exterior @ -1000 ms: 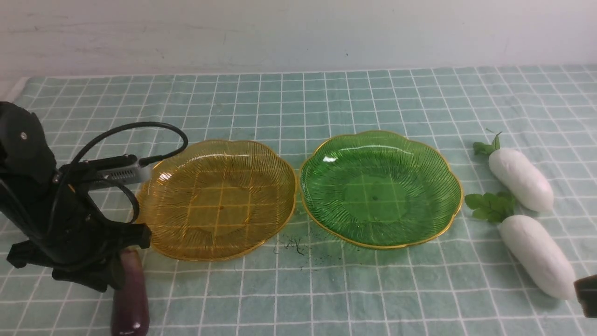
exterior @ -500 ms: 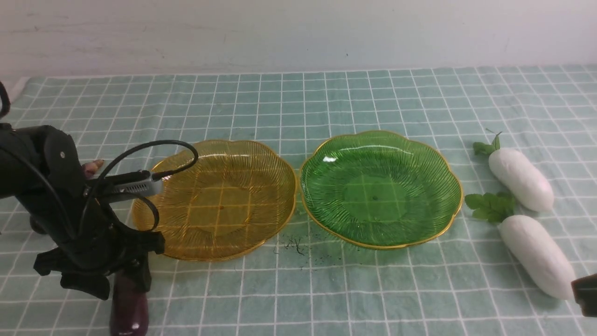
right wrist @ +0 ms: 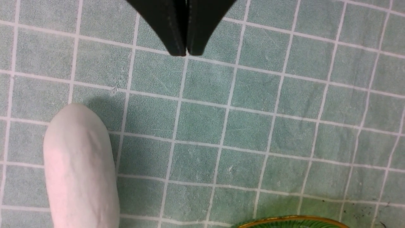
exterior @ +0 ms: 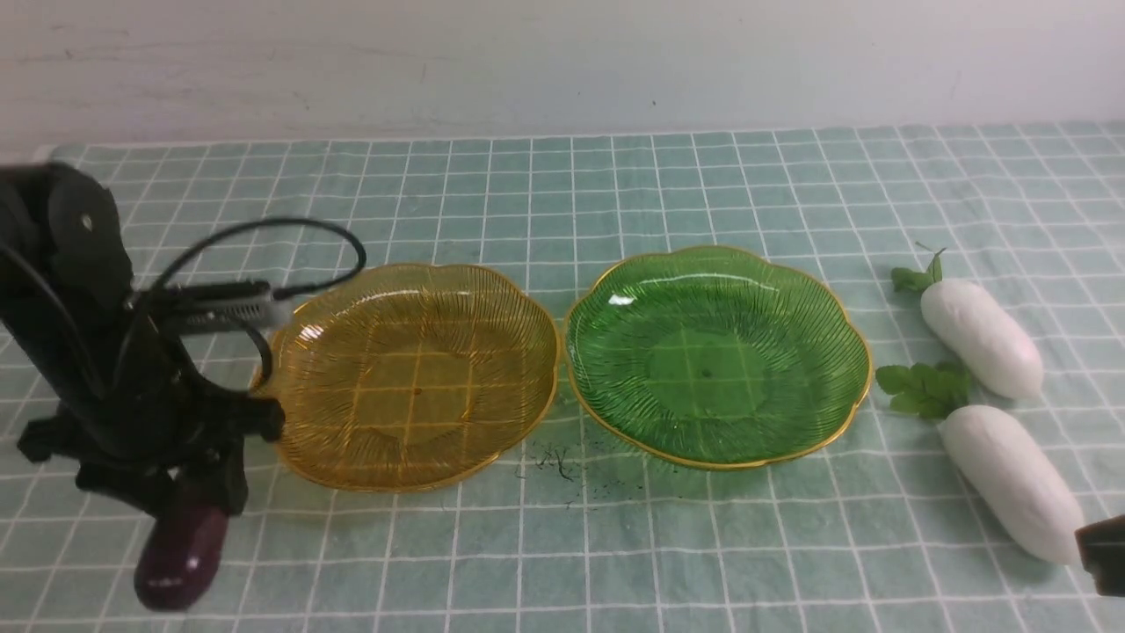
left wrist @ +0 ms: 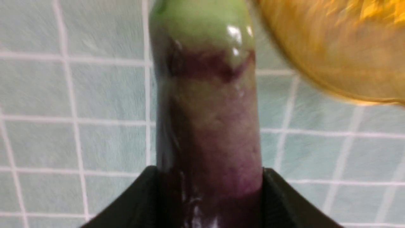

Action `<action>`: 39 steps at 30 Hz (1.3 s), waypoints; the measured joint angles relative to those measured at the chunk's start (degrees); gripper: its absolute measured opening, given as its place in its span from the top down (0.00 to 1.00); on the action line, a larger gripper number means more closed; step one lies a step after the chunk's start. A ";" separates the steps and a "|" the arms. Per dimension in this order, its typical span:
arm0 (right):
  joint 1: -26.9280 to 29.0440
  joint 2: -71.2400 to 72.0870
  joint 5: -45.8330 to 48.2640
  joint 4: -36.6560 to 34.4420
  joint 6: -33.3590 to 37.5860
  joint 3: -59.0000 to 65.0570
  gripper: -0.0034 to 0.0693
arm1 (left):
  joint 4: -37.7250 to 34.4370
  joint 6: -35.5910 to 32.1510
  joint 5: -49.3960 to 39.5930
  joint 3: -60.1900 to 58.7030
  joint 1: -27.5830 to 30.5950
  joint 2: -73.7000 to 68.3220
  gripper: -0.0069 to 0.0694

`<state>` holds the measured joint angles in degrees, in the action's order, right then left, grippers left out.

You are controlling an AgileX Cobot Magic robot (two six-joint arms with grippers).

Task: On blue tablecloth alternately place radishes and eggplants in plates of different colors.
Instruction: 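Pick up the eggplant and place it in the yellow plate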

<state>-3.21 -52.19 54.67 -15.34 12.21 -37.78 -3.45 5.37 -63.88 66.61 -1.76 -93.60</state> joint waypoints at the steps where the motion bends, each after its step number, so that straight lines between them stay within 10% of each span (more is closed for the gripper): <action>1: 0.00 0.00 0.00 0.00 0.00 0.00 0.97 | -0.55 -0.11 -0.64 2.34 -0.31 0.83 0.46; 19: 0.00 0.00 -0.45 -3.62 0.05 0.00 0.97 | -5.28 -2.17 12.10 17.09 -12.63 -15.86 0.46; 31: 0.00 0.00 -0.51 -3.86 0.10 0.00 0.97 | -4.43 -2.17 7.41 22.71 -12.63 -17.83 0.23; 39: 0.00 0.00 -0.57 -3.86 0.10 0.00 0.97 | 6.33 -2.17 -4.60 36.34 -11.15 -16.99 0.60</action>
<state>-3.21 -52.19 54.09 -19.20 12.32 -37.78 2.87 3.19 -68.48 102.95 -12.92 -110.59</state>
